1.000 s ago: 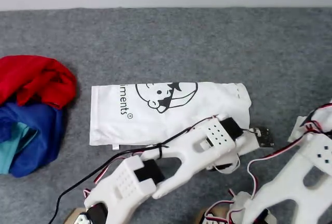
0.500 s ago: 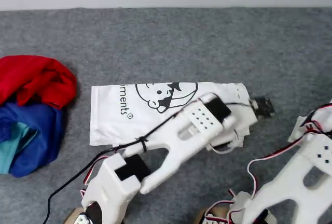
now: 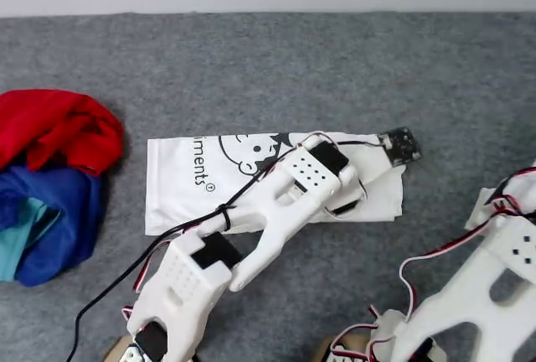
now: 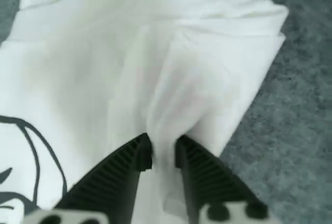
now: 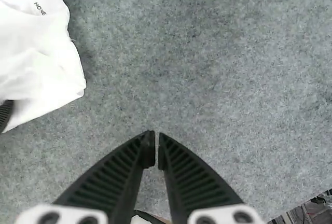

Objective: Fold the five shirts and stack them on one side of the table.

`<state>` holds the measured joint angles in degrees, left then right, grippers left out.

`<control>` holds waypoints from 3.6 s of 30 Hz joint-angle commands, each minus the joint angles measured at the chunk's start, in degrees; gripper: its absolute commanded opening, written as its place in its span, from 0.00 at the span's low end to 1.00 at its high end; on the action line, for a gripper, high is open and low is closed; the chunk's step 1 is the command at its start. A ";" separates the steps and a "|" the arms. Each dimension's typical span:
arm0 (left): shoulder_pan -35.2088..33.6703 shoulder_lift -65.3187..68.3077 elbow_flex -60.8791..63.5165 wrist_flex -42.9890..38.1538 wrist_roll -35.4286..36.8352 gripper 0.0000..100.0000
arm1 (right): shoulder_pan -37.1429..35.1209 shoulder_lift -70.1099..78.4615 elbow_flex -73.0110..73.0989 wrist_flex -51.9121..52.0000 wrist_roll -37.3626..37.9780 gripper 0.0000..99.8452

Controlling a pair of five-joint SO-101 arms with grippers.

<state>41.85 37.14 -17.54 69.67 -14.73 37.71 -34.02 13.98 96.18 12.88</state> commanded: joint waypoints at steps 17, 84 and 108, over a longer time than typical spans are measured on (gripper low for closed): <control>-6.15 0.97 -15.60 7.12 -1.14 0.15 | 0.48 -1.54 -0.44 -0.57 0.53 0.03; -9.49 0.18 -3.30 15.82 -1.14 0.02 | 0.48 -1.54 -0.44 -0.75 0.53 0.03; -19.87 -5.10 -26.59 31.03 12.13 0.02 | 0.40 -1.54 -0.44 -0.48 0.53 0.03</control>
<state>27.60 38.90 -43.74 98.86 -6.55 37.80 -34.02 13.98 96.18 12.88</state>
